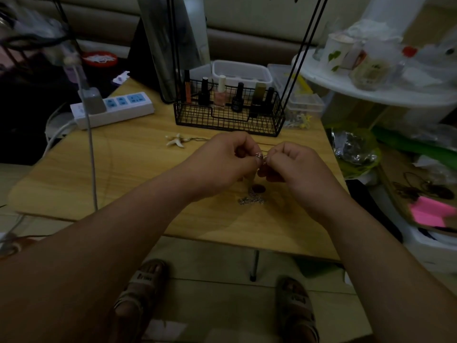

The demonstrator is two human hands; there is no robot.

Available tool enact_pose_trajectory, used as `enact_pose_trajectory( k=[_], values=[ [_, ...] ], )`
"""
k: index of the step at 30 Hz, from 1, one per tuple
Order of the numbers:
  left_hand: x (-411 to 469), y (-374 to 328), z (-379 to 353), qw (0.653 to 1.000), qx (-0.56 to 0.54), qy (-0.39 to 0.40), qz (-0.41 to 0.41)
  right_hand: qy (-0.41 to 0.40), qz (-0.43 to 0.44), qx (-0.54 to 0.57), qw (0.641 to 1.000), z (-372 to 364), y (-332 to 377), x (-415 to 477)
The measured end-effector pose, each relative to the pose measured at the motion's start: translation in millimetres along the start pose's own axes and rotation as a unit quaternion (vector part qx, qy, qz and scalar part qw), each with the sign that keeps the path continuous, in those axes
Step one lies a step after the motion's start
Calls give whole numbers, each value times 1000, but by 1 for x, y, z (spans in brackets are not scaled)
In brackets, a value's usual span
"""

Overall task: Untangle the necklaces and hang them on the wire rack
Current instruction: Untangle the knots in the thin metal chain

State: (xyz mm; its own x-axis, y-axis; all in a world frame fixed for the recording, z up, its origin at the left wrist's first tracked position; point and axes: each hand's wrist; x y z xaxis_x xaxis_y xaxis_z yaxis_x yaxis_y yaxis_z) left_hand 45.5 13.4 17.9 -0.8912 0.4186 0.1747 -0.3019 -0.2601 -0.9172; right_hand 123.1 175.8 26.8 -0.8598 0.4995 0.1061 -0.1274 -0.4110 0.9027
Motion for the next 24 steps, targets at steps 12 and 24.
enact_pose_trajectory(
  k=[12,24],
  values=[
    [3,-2,5,999,-19,-3,31,3,-29,73,997,0,3,2],
    [1,-7,3,991,-105,13,84,-5,7,104,995,-1,0,4]
  ],
)
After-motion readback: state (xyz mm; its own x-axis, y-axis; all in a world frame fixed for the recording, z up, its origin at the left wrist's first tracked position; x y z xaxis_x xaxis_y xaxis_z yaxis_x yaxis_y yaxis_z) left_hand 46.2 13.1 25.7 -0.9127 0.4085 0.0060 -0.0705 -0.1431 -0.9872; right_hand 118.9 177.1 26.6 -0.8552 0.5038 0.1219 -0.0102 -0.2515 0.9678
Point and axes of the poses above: each hand's wrist, its own x-axis towards the middle knuckle, its own z-axis out of the back of the hand, y = z × x, and after that the axes turned 15 degrees about -y, right-handed
